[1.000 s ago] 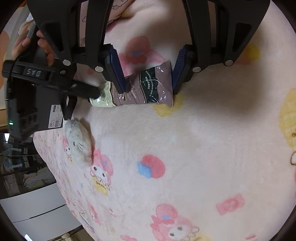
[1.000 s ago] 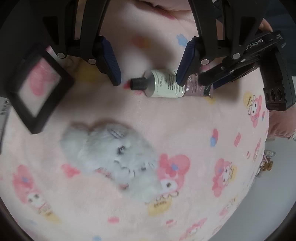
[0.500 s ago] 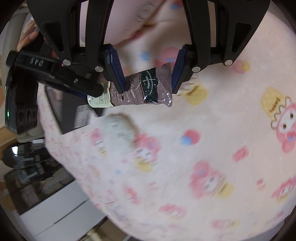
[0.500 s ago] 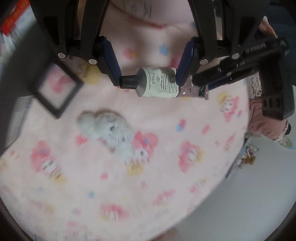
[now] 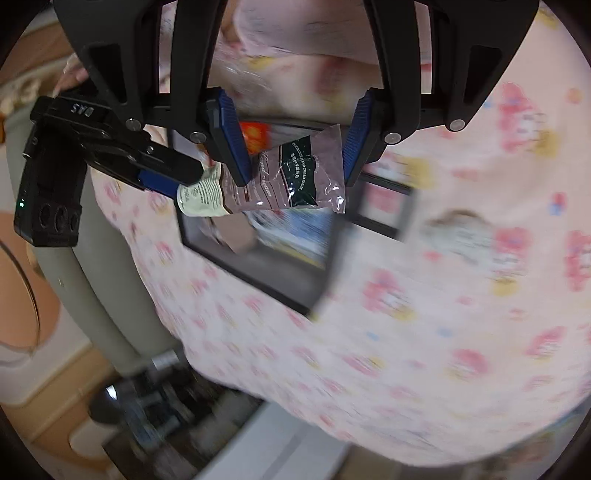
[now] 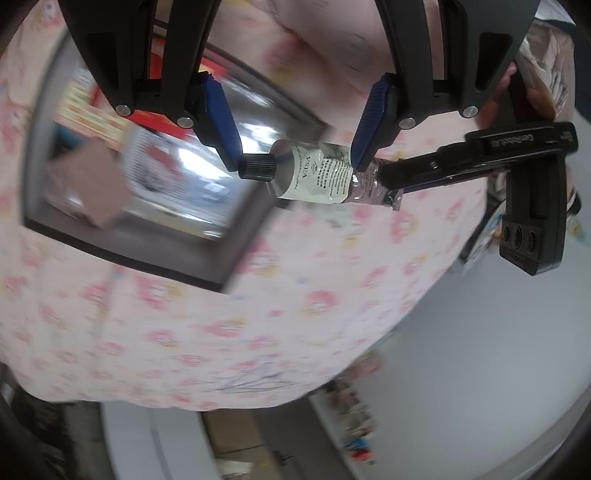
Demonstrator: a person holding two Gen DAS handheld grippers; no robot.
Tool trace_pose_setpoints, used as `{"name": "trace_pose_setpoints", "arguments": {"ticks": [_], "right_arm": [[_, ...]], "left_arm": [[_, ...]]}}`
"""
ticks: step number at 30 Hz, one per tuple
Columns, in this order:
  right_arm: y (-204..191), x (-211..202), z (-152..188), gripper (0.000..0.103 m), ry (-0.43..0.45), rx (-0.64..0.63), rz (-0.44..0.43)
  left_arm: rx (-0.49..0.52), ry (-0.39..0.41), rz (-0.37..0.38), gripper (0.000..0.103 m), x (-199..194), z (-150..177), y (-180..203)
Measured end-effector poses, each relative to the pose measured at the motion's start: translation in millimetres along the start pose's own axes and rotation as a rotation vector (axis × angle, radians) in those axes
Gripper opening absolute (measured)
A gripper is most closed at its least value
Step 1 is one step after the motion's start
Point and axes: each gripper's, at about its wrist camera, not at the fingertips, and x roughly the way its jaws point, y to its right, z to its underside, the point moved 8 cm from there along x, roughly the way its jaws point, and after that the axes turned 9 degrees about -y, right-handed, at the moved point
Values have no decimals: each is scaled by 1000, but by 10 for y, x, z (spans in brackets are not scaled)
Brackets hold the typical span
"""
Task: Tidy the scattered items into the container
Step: 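Carry the tube over the grey box and lower it inside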
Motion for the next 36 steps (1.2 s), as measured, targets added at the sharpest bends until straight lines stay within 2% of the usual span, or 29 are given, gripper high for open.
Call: {"name": "trace_pose_setpoints", "arguments": {"ticks": [3,6,10,13,15,18,19,22,25,26,28,32,34,36], "right_arm": [[404,-116,195,58,-12,56,13],[710,-100,436,58,-49,71,67],[1076,64,670,58,-121,144,63],[1228,197,798,58,-173,195,64],[1246,206,836,58,-189,177,81],[1170,158,845,58,-203,146,33],[1153,107,827,58,-187,125,38],[1178,-92,737,58,-107,86,135],[1228,-143,633,58,-22,141,145],[1218,-117,614,56,-11,149,141],[1176,-23,593,51,-12,140,159],[1144,155,610,50,-43,138,206],[1175,200,627,50,-51,144,233],[1196,177,650,50,-51,139,267]], "left_arm": [[39,-77,-13,51,383,29,270],[57,-154,-24,53,779,49,429],[91,-229,-82,53,1171,127,474],[118,-254,-89,52,1322,190,463],[133,-225,-110,48,1338,203,430],[187,-163,-117,49,1231,210,473],[198,-150,-102,49,1197,213,495],[184,-130,-84,48,1171,210,471],[139,-123,-130,43,1229,165,355],[123,-127,-146,39,1260,154,315],[101,-135,-155,37,1295,147,273],[153,-171,-104,37,1347,210,366],[181,-199,0,37,1330,269,505],[173,-178,67,37,1245,275,574]]}}
